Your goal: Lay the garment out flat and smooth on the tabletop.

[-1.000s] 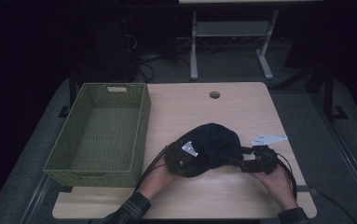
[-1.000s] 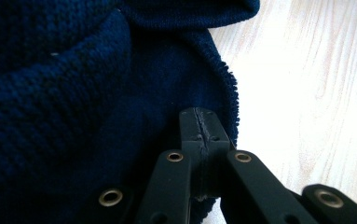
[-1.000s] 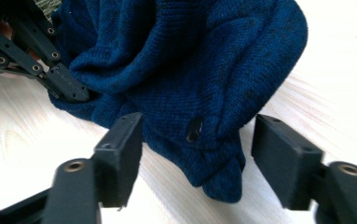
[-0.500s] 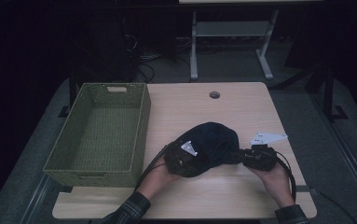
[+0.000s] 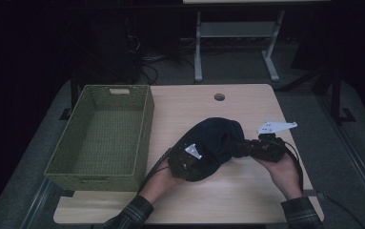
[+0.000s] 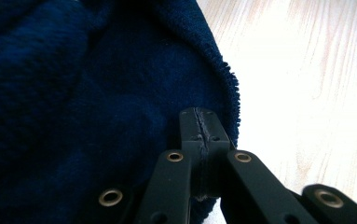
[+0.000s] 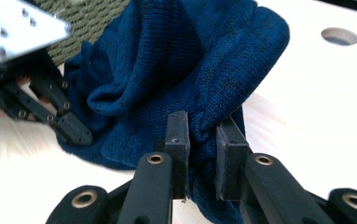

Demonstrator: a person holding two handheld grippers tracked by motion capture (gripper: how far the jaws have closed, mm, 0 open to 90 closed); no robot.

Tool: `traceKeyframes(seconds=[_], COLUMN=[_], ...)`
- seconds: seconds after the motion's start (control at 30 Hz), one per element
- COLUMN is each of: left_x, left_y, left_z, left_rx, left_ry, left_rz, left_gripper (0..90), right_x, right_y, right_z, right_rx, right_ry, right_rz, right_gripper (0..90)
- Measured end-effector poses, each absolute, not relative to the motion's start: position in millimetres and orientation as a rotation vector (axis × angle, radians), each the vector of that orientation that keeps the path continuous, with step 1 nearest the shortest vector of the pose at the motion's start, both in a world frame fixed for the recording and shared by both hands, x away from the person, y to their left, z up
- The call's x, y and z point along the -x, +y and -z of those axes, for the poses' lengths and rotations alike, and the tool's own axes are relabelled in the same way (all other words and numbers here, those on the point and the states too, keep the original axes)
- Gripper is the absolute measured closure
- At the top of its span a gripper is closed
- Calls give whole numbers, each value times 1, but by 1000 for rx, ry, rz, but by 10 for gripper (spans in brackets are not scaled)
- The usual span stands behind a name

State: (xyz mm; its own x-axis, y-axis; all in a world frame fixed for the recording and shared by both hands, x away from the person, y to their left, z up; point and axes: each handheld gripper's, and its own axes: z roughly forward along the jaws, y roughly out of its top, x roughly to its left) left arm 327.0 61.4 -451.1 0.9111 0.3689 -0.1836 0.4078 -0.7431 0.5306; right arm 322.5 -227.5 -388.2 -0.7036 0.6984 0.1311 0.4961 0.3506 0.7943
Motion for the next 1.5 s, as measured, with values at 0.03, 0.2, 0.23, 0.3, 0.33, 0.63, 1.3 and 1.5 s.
traceKeyframes(seconds=[0.03,0.2,0.23,0.3,0.33,0.63,1.3,1.5], left_x=[-327,-328,-328,-328,-328,-329,-330,-330], left_y=[61,62,62,62,62,62,63,63], left_z=[451,451,451,451,451,451,452,452], left_rx=[-2489,-2493,-2493,-2492,-2492,-2495,-2487,-2488], left_ry=[550,544,545,546,546,546,553,549], left_rz=[89,89,90,90,90,99,109,109], left_gripper=[900,900,900,900,900,900,900,900], right_x=[-325,-338,-340,-344,-346,-366,-412,-432], right_y=[-227,-225,-225,-223,-222,-214,-198,-192], right_z=[384,368,365,360,358,344,330,324], right_rx=[-1068,-1065,-1064,-1061,-1055,-1053,-1075,-1088], right_ry=[2378,2361,2356,2356,2357,2345,2307,2295], right_rz=[-1276,-1268,-1263,-1258,-1252,-1237,-1208,-1191], right_gripper=[780,783,785,785,785,787,791,792])
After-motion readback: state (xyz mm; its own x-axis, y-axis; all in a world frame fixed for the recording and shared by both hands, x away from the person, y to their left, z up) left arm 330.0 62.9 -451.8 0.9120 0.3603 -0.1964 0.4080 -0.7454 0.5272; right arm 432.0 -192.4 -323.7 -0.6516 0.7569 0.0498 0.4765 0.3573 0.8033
